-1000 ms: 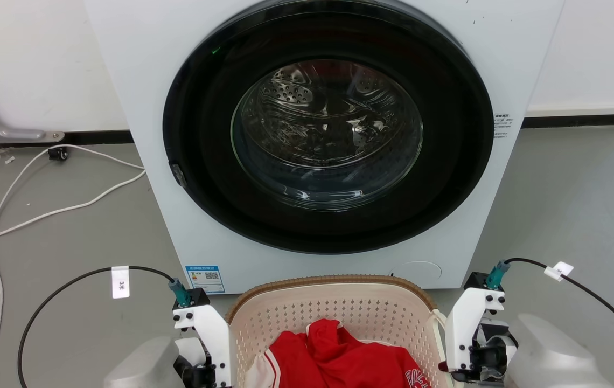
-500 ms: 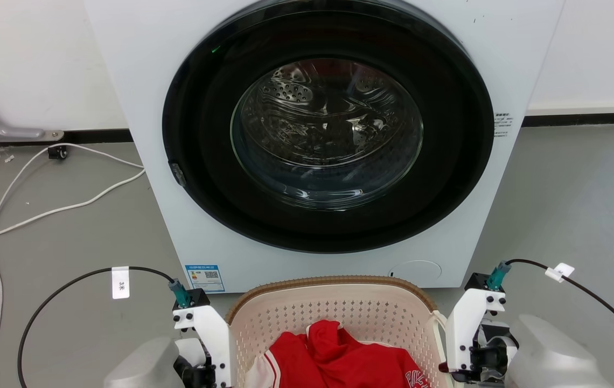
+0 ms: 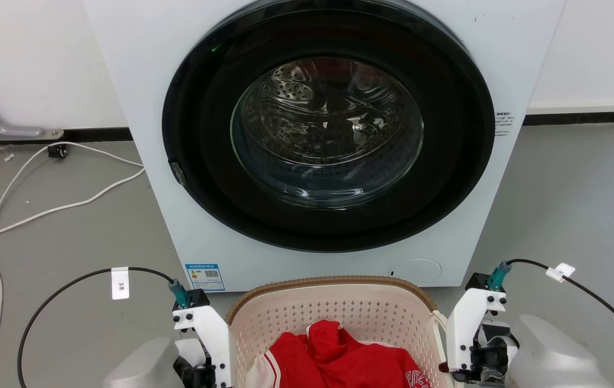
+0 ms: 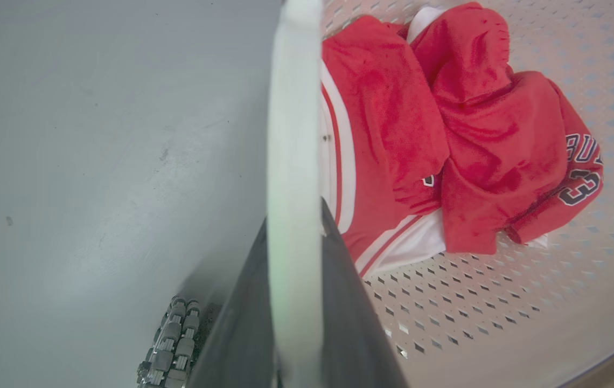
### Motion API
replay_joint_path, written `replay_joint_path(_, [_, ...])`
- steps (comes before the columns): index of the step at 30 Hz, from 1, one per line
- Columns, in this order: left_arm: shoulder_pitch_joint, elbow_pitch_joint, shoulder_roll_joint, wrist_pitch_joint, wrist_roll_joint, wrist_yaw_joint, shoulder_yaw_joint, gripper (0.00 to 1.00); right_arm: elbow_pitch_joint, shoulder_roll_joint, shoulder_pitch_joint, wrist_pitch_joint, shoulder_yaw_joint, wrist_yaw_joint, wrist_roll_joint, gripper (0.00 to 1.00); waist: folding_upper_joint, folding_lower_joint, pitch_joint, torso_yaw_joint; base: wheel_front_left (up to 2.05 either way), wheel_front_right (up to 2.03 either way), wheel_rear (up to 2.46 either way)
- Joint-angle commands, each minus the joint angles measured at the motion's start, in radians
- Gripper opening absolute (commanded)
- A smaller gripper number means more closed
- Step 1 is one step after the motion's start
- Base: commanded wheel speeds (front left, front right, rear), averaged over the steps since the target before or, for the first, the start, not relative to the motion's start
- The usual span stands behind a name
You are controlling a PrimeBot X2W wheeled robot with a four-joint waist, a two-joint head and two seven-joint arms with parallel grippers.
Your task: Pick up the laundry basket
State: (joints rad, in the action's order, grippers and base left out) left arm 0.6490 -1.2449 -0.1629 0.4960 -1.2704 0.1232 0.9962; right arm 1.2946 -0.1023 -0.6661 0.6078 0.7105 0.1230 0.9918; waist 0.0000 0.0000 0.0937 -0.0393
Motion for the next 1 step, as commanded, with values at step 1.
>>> replay_joint_path(1, [0.006,0.017,0.021,0.000,-0.006,0.014,0.003,0.00,-0.012,0.025,0.007,0.000,-0.007,0.014,0.002,0.00,0.0000,0.0000,0.000,0.000,0.00,0.00,0.00])
